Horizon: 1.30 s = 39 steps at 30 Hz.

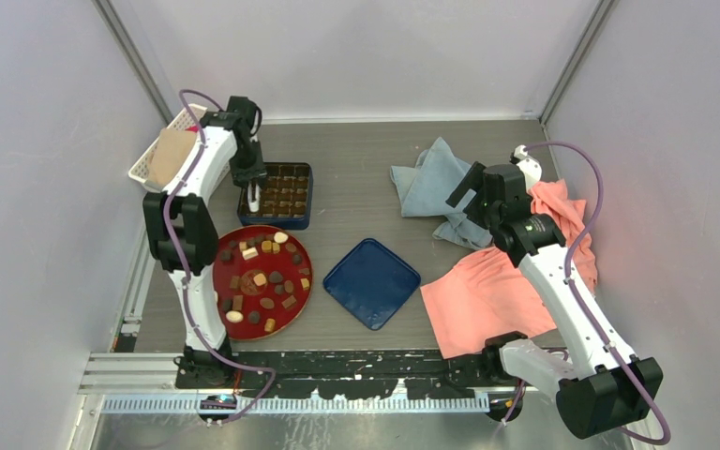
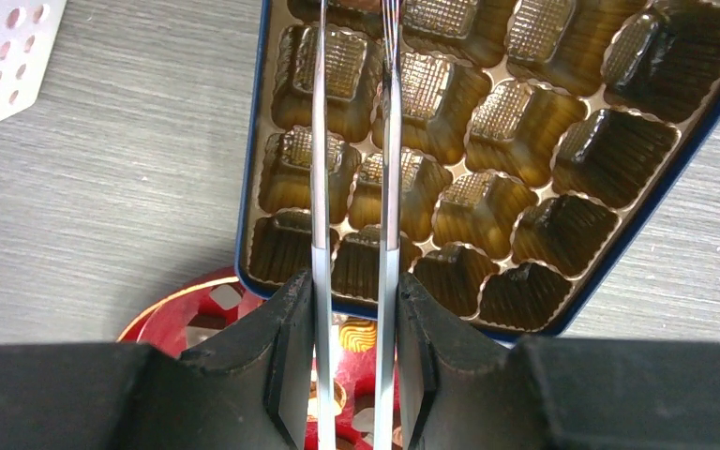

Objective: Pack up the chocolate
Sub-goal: Place the fake chocolate in the packing box.

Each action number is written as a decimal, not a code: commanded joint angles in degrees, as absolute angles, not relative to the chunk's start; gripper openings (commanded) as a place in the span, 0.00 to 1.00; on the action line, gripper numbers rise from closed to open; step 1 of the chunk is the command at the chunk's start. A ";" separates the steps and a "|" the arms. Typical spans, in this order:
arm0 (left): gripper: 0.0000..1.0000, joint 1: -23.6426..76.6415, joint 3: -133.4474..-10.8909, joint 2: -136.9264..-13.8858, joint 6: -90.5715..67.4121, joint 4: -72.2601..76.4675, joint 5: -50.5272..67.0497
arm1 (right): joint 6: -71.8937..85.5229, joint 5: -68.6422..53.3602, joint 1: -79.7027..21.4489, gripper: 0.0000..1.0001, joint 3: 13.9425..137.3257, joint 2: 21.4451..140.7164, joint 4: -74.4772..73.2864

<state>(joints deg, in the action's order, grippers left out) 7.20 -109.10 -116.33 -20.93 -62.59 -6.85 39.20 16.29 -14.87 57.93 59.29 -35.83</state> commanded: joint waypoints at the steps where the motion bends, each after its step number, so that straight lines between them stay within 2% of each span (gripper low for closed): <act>1: 0.00 6.51 -112.59 -117.29 -21.06 -60.54 -6.01 | 39.57 16.68 -14.88 0.98 59.11 58.90 -35.15; 6: 0.00 6.33 -112.90 -118.23 -21.71 -59.87 -5.73 | 39.38 16.81 -14.93 0.98 59.43 59.63 -35.07; 11: 0.08 6.33 -112.99 -118.02 -21.55 -61.69 -5.37 | 39.42 16.62 -14.90 0.99 59.77 60.02 -34.86; 17: 0.08 6.33 -109.38 -114.78 -21.22 -60.84 -5.83 | 39.62 16.24 -14.88 0.98 59.38 60.33 -34.65; 23: 0.19 6.33 -111.28 -116.26 -20.82 -62.66 -5.17 | 40.00 15.53 -14.96 0.98 59.24 60.18 -34.35; 28: 0.36 6.33 -111.40 -115.67 -21.08 -62.33 -4.70 | 39.99 15.73 -14.91 0.98 59.11 59.61 -34.62; 30: 0.39 6.33 -111.51 -115.44 -21.03 -62.31 -4.62 | 40.12 15.69 -14.94 0.98 59.06 59.56 -34.63; 35: 0.43 6.33 -111.74 -114.98 -20.92 -62.38 -4.58 | 40.27 15.31 -14.98 0.98 59.15 59.64 -34.50; 39: 0.39 6.33 -111.92 -114.26 -21.12 -62.53 -4.12 | 40.33 15.04 -14.89 0.98 59.32 59.65 -34.45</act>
